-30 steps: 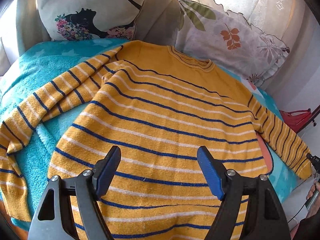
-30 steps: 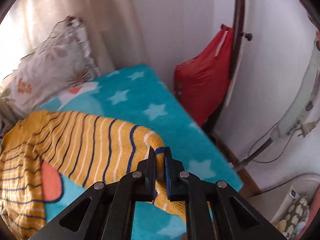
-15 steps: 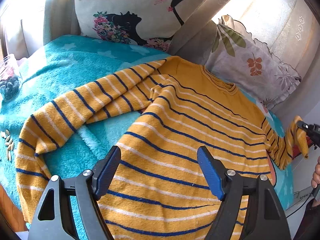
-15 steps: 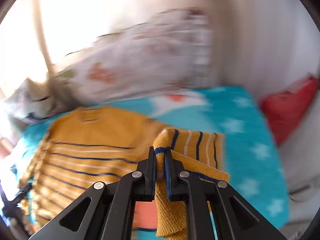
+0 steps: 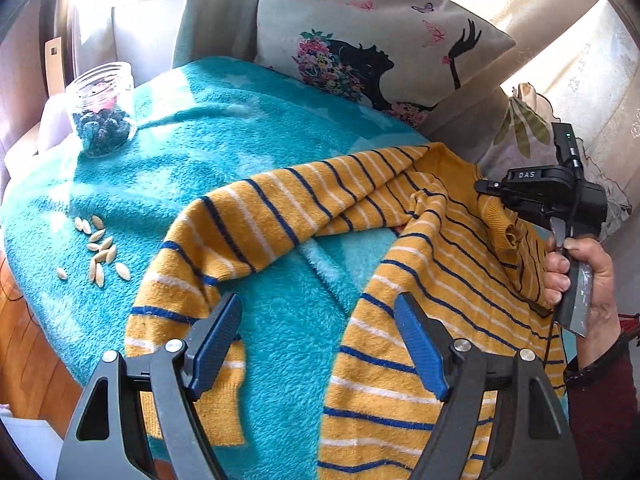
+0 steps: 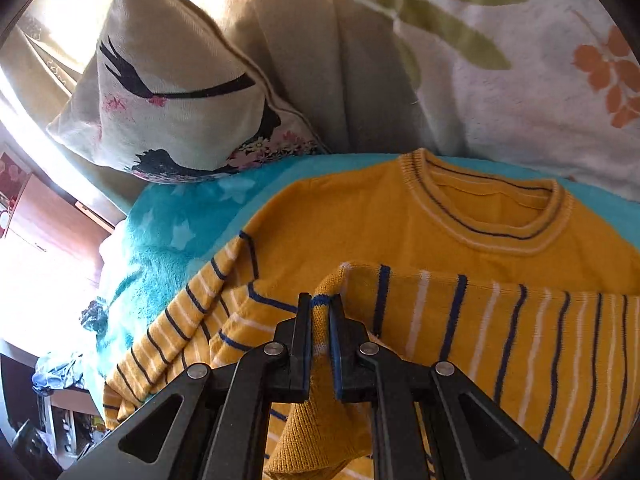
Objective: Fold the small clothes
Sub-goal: 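Lay the held sleeve across the sweater chest and open the right gripper, then grasp the spread sleeve with the left gripper, fold it across the chest, release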
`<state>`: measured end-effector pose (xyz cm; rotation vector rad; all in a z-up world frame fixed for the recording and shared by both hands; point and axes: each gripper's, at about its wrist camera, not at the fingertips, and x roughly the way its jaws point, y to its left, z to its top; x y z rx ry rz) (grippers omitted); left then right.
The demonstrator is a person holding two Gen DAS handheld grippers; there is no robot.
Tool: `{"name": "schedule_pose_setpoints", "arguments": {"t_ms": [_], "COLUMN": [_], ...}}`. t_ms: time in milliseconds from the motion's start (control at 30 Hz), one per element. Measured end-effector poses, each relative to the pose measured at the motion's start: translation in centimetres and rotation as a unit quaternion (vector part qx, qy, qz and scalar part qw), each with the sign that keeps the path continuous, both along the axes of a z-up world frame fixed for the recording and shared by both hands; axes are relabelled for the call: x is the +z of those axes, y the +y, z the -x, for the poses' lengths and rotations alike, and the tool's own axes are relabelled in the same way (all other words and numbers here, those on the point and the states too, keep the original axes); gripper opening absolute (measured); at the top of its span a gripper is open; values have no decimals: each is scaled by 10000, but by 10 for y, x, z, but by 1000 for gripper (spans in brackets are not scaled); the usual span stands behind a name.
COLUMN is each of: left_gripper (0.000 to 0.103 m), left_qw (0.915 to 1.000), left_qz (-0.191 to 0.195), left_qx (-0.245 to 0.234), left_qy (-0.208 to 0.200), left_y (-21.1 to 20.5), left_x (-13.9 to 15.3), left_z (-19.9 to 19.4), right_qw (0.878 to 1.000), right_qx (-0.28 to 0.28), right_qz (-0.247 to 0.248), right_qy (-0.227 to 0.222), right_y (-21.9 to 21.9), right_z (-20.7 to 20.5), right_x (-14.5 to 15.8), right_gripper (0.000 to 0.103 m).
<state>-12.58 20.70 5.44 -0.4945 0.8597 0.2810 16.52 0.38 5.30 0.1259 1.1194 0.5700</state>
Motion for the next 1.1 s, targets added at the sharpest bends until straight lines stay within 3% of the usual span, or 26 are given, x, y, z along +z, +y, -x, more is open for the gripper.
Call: {"name": "schedule_pose_setpoints", "arguments": {"t_ms": [133, 200, 267, 367, 533, 733, 867, 1000, 1100], "left_gripper": [78, 78, 78, 78, 78, 78, 78, 78, 78], "left_qw": [10000, 10000, 10000, 10000, 9995, 9974, 9965, 9966, 9948], "left_qz": [19, 23, 30, 49, -15, -306, -477, -645, -1008], "left_qx": [56, 50, 44, 68, 291, 652, 687, 506, 119], "left_qy": [-3, -6, -9, -30, -123, -65, 42, 11, -24], "left_y": [5, 5, 6, 11, 31, 59, 69, 63, 45], "left_x": [0, 0, -1, -2, -1, -3, -9, -11, -7], "left_z": [3, 3, 5, 6, 15, 34, 48, 57, 57], "right_qw": [9998, 9987, 9952, 9924, 9948, 9931, 9932, 9969, 9947], "right_qx": [80, 233, 489, 743, 643, 658, 665, 635, 787], "right_qz": [110, -232, -659, -956, -774, -930, -938, -379, 232], "right_qy": [166, 395, 530, 213, -129, 277, 194, -280, -617], "right_y": [30, 37, 41, 41, 26, 32, 53, 80, 102], "right_z": [-9, -12, -9, 2, 13, 12, 10, 4, 4], "right_x": [-21, -25, -22, -5, 4, -23, -25, -19, -19], "right_gripper": [16, 38, 50, 63, 64, 64, 64, 66, 66]}}
